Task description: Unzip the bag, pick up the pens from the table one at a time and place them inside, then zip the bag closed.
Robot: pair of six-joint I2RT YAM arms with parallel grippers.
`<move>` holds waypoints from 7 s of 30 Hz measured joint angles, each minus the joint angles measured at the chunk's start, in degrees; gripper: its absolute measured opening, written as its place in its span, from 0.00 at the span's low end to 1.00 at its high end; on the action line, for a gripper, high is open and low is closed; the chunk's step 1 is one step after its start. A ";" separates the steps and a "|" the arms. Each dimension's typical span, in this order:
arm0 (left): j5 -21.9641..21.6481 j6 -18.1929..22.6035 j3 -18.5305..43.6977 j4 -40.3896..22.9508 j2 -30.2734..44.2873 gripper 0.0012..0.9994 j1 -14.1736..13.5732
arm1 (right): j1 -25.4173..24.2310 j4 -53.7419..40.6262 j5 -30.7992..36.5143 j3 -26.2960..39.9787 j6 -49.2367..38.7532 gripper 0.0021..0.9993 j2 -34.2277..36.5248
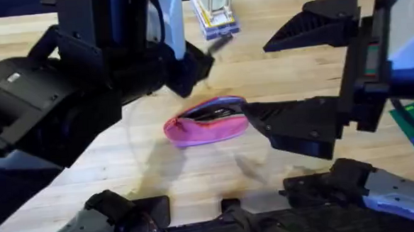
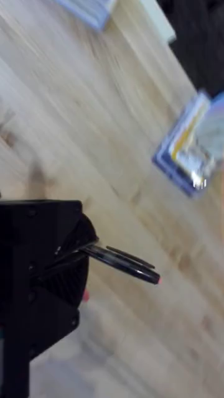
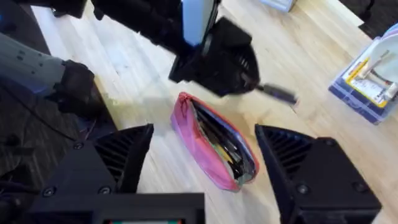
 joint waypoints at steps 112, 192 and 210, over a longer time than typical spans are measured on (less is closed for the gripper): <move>13.71 55.15 0.00 -39.03 -6.91 0.99 31.83 | 0.00 -8.79 0.00 0.00 9.38 1.00 -2.35; 32.12 102.35 0.00 -41.89 25.59 0.99 49.92 | 16.68 18.94 6.32 -5.75 67.19 0.98 39.12; 32.13 102.51 0.00 -41.95 25.59 0.99 49.92 | 16.68 22.95 14.13 -5.75 67.00 0.71 44.90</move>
